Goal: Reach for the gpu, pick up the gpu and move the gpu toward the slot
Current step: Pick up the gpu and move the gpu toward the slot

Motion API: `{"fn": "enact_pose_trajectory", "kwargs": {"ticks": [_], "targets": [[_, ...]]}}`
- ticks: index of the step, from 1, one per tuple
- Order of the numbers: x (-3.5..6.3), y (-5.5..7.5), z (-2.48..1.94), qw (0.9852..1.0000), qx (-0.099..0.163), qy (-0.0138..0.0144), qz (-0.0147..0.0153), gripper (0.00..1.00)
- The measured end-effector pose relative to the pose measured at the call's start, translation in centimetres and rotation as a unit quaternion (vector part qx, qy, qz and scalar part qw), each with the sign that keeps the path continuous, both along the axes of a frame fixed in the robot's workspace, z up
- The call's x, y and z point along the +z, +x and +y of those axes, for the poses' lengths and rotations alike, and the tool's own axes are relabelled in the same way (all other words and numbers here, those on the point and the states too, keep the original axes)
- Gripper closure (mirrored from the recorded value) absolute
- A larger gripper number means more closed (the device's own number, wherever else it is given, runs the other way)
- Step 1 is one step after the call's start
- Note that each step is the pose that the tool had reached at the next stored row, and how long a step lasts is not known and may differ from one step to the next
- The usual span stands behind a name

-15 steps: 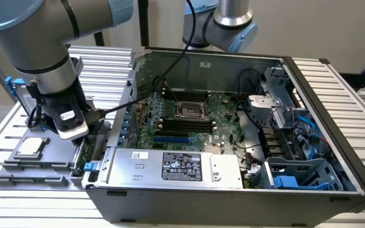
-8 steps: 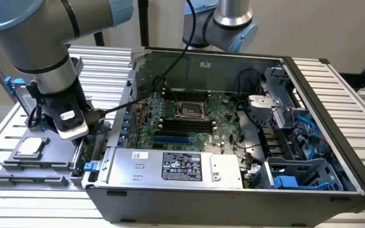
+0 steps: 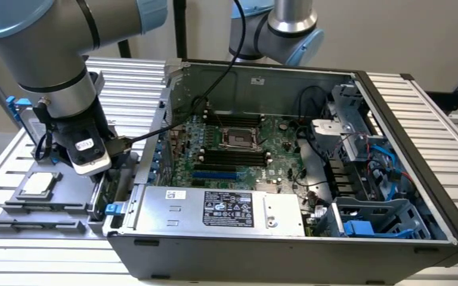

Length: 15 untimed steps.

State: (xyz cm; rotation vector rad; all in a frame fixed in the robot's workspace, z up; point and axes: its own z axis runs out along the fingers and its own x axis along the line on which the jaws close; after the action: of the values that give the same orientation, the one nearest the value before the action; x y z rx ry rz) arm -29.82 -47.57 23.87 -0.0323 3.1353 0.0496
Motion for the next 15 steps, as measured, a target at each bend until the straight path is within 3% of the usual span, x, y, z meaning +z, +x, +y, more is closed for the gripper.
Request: {"fn": "enact_pose_trajectory", "kwargs": {"ticks": [8,15], "targets": [[0.26,0.0,0.00,1.0000,0.000,0.0001,0.0000,0.74],[2.44,0.0,0.00,1.0000,0.000,0.0001,0.0000,0.74]]}}
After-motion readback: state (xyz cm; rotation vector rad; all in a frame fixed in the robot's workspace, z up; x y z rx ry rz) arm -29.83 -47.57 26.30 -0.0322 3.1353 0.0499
